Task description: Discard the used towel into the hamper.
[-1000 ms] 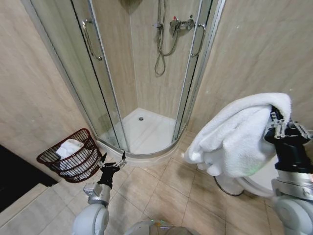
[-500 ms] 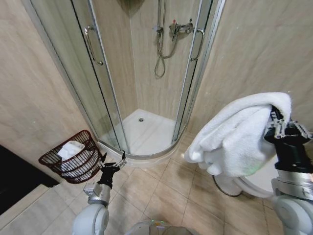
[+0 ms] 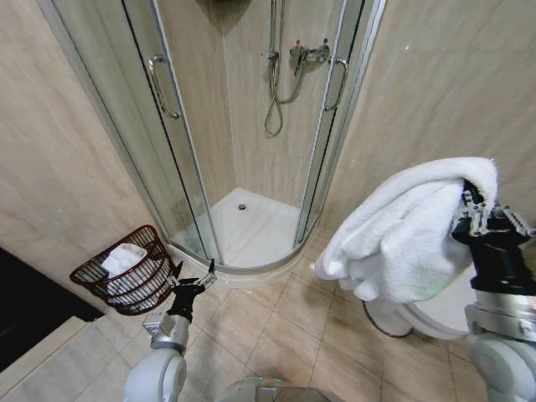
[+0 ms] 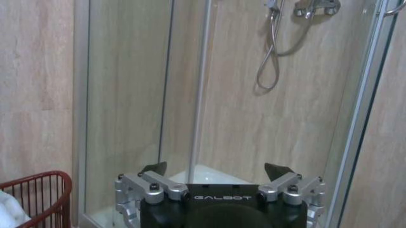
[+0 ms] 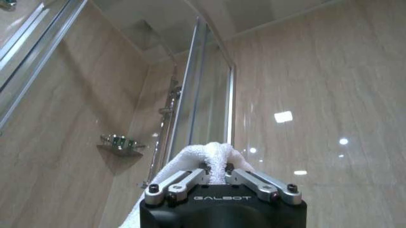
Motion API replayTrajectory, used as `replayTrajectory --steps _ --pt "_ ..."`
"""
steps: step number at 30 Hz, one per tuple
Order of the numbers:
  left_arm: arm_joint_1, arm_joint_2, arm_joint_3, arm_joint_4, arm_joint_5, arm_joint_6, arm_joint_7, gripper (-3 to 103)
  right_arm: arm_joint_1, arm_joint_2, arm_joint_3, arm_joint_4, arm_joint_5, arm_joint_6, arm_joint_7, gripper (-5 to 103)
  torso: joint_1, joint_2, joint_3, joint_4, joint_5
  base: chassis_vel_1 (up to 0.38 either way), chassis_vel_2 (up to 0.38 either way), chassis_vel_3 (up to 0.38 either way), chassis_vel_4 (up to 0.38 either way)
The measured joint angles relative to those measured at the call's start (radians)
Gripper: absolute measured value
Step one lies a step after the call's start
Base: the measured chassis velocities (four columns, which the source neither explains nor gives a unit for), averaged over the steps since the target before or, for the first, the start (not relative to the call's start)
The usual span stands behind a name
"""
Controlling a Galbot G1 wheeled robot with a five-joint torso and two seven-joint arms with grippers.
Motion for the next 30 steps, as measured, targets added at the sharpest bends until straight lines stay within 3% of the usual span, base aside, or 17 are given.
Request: replayTrajectory --steps 30 --pt "0.0 0.0 0.0 0.0 0.0 0.0 0.0 100 0.0 -0.014 0.01 0.0 0.018 0.001 0.013 4 0.055 0.13 0.075 0.0 0.0 0.0 0.0 0.0 0.0"
